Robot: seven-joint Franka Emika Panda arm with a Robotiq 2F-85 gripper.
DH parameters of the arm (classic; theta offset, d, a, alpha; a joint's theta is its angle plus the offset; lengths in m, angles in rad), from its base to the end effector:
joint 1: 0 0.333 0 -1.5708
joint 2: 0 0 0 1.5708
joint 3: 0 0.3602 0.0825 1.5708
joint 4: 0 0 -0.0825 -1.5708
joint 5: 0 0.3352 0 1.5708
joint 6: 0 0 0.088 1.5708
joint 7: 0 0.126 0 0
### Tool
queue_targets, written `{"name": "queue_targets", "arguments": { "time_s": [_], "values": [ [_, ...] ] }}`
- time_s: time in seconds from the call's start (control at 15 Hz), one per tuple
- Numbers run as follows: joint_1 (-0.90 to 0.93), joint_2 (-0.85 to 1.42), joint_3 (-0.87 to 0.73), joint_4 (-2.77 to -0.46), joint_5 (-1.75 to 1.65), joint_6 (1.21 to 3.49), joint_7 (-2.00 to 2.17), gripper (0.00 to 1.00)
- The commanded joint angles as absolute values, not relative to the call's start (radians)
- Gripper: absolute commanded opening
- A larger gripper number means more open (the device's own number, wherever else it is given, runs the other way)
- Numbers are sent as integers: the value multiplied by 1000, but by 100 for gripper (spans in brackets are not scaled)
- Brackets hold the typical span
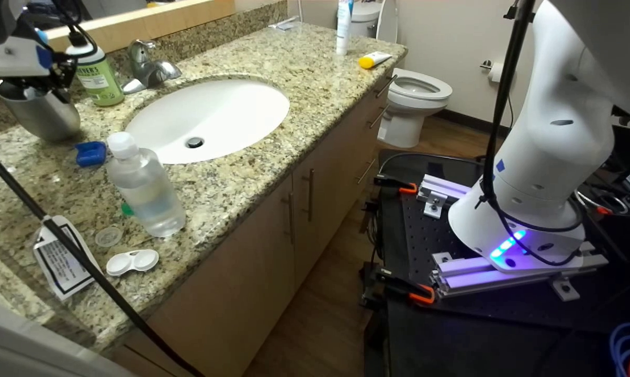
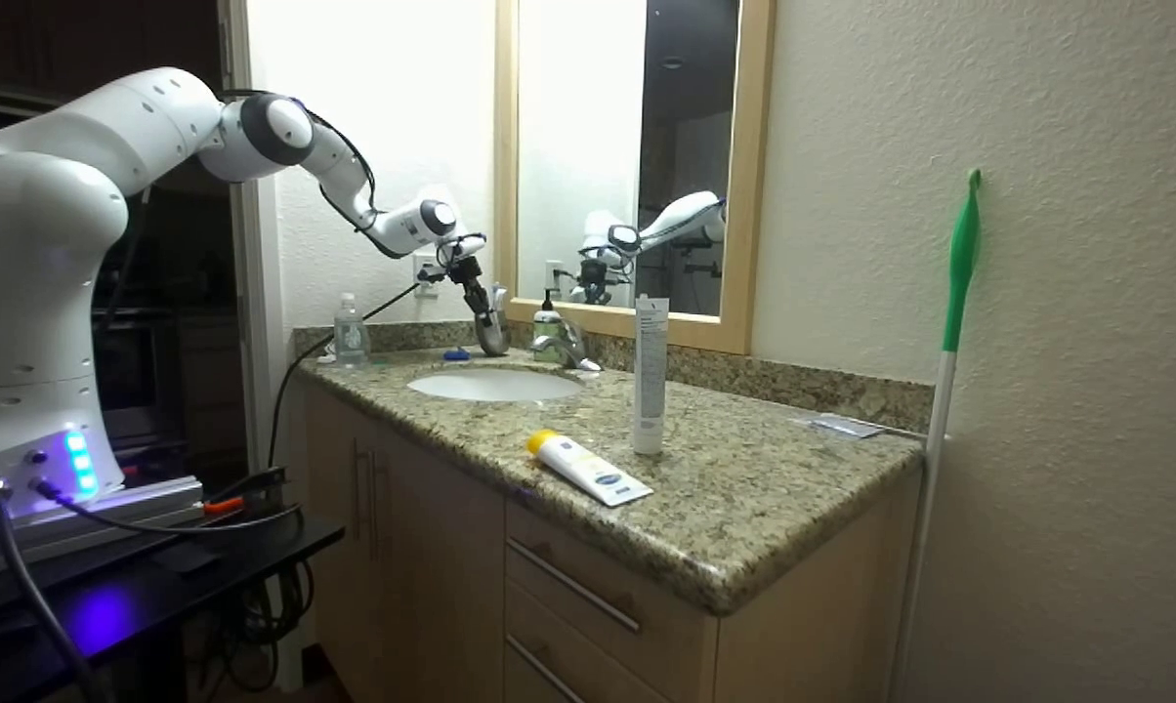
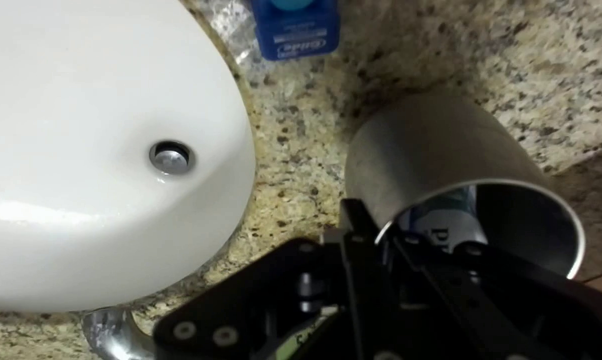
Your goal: Move the silver toothbrush holder from right to left.
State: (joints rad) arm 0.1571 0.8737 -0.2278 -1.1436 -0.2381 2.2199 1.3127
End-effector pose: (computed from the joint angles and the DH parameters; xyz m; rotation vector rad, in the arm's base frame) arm 0.7793 -0.0031 0.3381 2.4368 -1.5955 0.5804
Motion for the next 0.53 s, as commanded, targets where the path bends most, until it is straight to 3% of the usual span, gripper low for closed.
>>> {"name": "queue_targets", "arguments": {
  "time_s": [0.0, 0.47],
  "values": [
    [137, 861, -233, -1156, -229, 2211, 1327, 2],
    [105, 866, -194, -1083, -107, 2132, 1371, 2]
  ]
}}
